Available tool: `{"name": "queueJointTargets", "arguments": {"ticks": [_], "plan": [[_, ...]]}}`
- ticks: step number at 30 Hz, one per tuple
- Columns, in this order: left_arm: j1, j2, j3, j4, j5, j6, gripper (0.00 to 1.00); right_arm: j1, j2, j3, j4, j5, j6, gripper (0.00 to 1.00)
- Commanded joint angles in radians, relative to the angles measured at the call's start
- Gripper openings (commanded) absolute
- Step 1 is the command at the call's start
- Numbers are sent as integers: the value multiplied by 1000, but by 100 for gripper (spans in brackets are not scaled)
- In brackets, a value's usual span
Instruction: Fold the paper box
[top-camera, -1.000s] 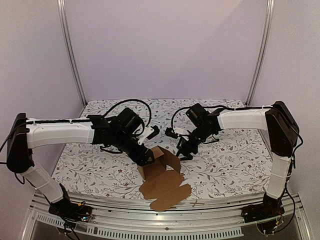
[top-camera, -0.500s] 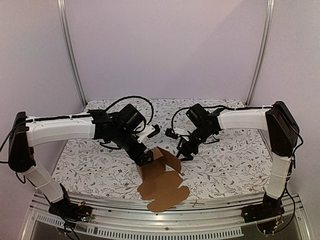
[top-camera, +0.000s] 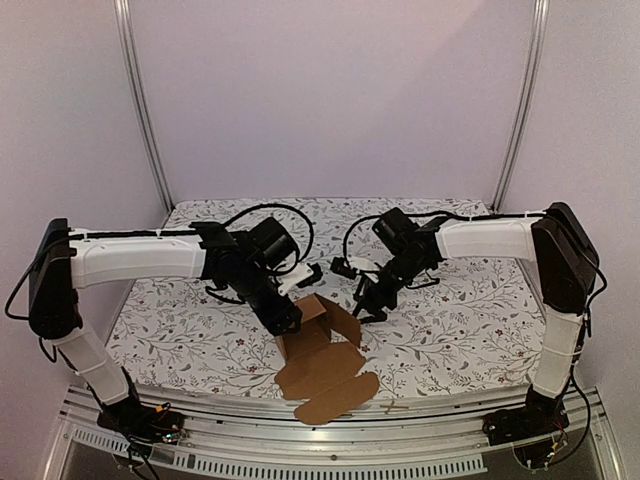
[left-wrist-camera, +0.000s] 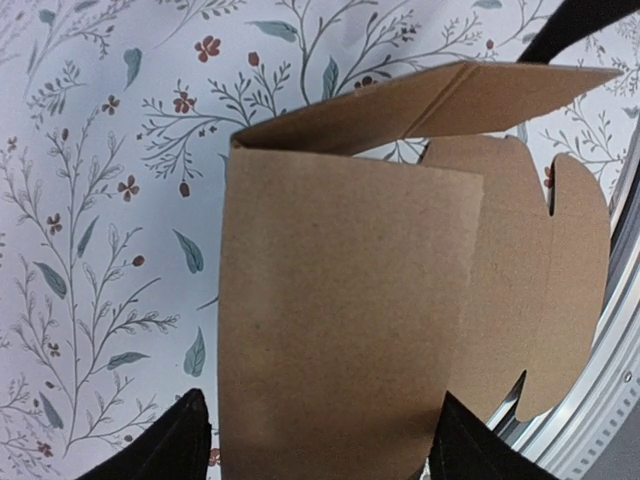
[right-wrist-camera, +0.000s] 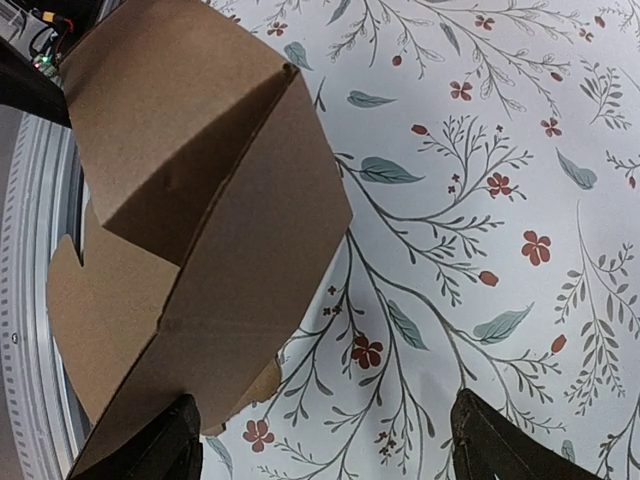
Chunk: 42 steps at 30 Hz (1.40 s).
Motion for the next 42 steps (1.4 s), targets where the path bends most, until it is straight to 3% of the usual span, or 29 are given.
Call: {"name": "queueJointTargets", "arguments": {"ticks": [1,5,14,30,42], "plan": [[-1,33,25,-35,52,7,67,9,-39,-18,-21,-27,-4,85],[-1,42,29,-33,66,-5,59,20,-50,-29,-20,-59,-2,85],[-1,29,-2,20,107,-54,54,36,-60,-62,48,-170,47,86],[0,34,-26,76,147,-97,54,99,-40,-110,276,44,228,86],[14,36,-33,90,203,-84,54,144,25,-81,348,83,226,81]]}}
